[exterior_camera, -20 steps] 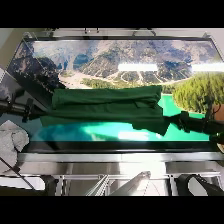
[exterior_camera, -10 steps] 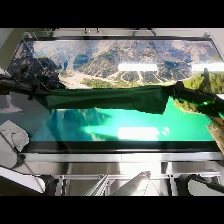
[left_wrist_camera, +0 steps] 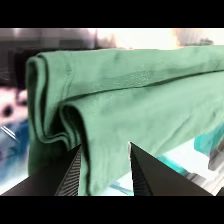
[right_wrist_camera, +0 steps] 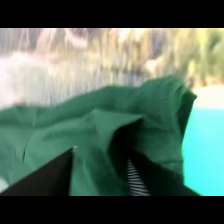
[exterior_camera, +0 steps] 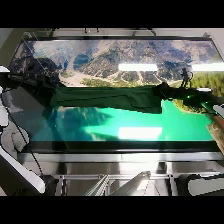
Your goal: Fold the shirts.
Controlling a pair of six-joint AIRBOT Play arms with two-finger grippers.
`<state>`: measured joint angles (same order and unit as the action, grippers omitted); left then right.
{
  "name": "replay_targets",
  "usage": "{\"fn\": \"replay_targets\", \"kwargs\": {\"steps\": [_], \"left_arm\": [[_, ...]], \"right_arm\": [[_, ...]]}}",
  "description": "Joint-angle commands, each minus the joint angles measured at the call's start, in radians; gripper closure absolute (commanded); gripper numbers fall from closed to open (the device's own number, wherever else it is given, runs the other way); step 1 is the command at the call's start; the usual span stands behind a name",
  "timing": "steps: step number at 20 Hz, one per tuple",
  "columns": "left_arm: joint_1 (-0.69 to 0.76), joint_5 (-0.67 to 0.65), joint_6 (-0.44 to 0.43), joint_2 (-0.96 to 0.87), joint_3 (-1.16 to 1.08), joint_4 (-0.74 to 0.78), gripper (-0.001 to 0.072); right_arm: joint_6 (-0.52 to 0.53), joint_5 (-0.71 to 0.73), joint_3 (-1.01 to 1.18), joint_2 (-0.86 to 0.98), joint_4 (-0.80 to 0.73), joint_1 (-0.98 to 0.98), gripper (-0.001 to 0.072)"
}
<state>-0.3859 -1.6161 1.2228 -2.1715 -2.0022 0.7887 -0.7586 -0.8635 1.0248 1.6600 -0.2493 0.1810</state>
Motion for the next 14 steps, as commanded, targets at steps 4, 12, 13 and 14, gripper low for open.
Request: {"fn": "replay_targets", "kwargs": {"steps": [4,12,13,14], "left_arm": [[-0.004,-0.014,0.014,0.051,-0.071,-0.004,0.0392],[0.116,0.078,0.016,0.170,0.109,-0.005,0.0708],[0.153,0.083,0.016,0.170,0.123,-0.005,0.0708],[0.192,0.094,0.016,0.170,0.138,-0.005,0.0708]], "right_arm": [[-0.133,-0.143,0.091,-0.021,-0.274,0.118,0.0104],[-0.181,-0.160,0.092,0.088,-0.271,0.058,0.0105],[-0.190,-0.159,0.092,0.103,-0.270,0.029,0.0111],[-0.206,-0.155,0.092,0.118,-0.270,0.003,0.0117]]}}
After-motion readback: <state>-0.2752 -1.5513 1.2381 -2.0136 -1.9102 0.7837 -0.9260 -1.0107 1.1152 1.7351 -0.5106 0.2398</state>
